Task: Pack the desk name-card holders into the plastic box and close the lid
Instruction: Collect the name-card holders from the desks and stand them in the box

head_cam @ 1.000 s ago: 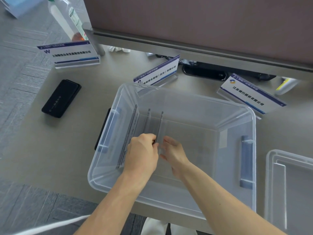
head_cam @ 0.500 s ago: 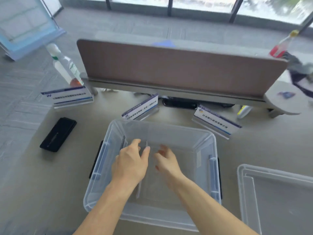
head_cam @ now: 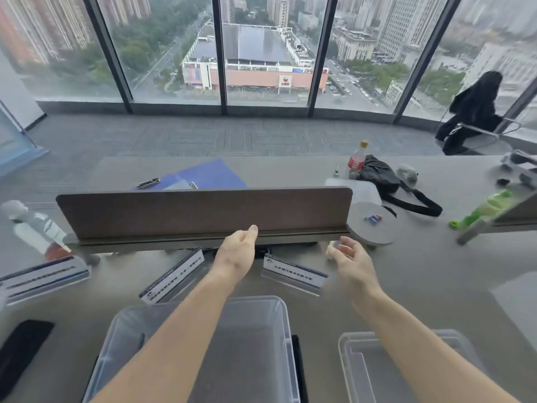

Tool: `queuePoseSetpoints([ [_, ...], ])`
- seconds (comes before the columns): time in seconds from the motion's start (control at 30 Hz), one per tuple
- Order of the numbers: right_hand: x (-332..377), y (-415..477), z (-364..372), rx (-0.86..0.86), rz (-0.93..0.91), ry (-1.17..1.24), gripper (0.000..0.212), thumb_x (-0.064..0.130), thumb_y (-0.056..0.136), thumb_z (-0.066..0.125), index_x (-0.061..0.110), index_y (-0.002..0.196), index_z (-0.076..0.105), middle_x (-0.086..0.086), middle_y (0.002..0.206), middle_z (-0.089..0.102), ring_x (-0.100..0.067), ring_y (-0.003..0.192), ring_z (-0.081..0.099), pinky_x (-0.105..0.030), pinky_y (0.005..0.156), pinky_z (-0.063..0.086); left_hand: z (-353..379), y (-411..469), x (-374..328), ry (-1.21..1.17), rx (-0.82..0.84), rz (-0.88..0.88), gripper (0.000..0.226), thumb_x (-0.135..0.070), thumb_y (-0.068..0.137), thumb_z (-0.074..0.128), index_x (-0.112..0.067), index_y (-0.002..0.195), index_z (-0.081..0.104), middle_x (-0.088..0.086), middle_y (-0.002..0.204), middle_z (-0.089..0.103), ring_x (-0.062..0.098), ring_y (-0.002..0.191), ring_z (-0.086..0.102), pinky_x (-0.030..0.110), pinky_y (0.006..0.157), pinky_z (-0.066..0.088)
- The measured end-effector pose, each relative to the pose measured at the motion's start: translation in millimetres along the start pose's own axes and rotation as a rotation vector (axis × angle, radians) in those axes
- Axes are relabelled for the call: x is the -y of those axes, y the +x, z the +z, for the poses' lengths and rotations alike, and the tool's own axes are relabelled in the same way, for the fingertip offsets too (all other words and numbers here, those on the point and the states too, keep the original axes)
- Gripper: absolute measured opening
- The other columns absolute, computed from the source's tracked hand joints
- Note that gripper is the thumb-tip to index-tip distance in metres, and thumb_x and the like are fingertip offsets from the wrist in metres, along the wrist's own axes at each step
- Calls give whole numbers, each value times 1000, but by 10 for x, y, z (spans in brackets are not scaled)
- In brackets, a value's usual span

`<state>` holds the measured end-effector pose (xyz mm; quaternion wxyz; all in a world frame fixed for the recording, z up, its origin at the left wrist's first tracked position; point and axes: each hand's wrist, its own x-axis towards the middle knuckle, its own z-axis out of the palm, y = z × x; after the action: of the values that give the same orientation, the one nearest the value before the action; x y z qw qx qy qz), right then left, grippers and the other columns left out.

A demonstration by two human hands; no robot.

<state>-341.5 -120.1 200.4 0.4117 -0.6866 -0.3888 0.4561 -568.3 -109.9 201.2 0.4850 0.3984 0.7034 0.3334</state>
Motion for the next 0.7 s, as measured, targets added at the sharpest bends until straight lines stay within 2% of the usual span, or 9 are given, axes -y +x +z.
queuePoseSetpoints([
  [0.03, -79, 89, -89, -18, 26, -13, 45, 24, 95, 66, 17, 137, 52, -3, 128, 59, -20, 117, 57, -34, 103, 44, 73, 127, 56, -32, 12, -50, 37, -54, 103, 41, -27, 87, 60, -4, 109, 62, 28, 114, 59, 48, 113, 46],
  [0.07, -163, 171, -161, -28, 51, -27, 46, 25, 95, 66, 17, 138, 51, -2, 128, 58, -19, 116, 55, -32, 100, 42, 145, 246, 124, -65, 29, -102, 38, -54, 103, 40, -26, 85, 57, 0, 111, 60, 29, 109, 59, 49, 111, 48],
  [0.13, -370, 346, -242, -31, 104, -62, 54, 28, 94, 66, 16, 144, 48, -4, 137, 55, -20, 122, 54, -33, 103, 42, 259, 433, 243, -122, 37, -199, 38, -52, 105, 41, -18, 101, 59, 6, 122, 55, 30, 108, 55, 45, 105, 50],
  [0.2, -570, 520, -239, -8, 141, -86, 60, 28, 93, 68, 14, 147, 44, -8, 143, 53, -23, 128, 53, -35, 105, 41, 350, 600, 345, -165, 13, -282, 43, -50, 105, 44, -12, 117, 60, 7, 130, 54, 30, 116, 55, 48, 108, 50],
  [0.3, -830, 768, -141, 26, 186, -98, 62, 26, 92, 69, 13, 147, 44, -9, 145, 52, -24, 128, 53, -33, 100, 40, 470, 842, 475, -184, -12, -363, 52, -49, 105, 49, -8, 134, 57, 10, 135, 56, 28, 116, 55, 49, 110, 50],
  [0.43, -1206, 1036, 50, 58, 252, -100, 63, 23, 91, 72, 15, 147, 45, -6, 144, 52, -21, 118, 55, -36, 103, 45, 665, 1181, 666, -151, 1, -396, 49, -47, 104, 52, -13, 139, 54, 6, 132, 53, 26, 114, 53, 45, 110, 50],
  [0.5, -1407, 1194, 143, 56, 274, -127, 63, 21, 89, 73, 16, 146, 46, -6, 143, 53, -22, 121, 56, -41, 107, 46, 774, 1353, 770, -104, 20, -379, 40, -46, 103, 55, -21, 134, 56, 2, 136, 51, 26, 114, 53, 43, 107, 51],
  [0.6, -1695, 1445, 246, 44, 264, -174, 61, 19, 86, 75, 17, 142, 51, -6, 138, 56, -23, 123, 57, -42, 105, 48, 906, 1632, 917, -75, 53, -357, 33, -47, 99, 62, -25, 123, 61, 1, 133, 54, 24, 116, 54, 41, 91, 54],
  [0.7, -1951, 1630, 320, 35, 194, -202, 40, 12, 87, 73, 20, 125, 63, -2, 120, 65, -17, 111, 61, -31, 89, 51, 998, 1863, 1073, -92, 103, -347, 27, -48, 93, 70, -21, 96, 68, 1, 99, 63, 25, 94, 63, 42, 90, 57],
])
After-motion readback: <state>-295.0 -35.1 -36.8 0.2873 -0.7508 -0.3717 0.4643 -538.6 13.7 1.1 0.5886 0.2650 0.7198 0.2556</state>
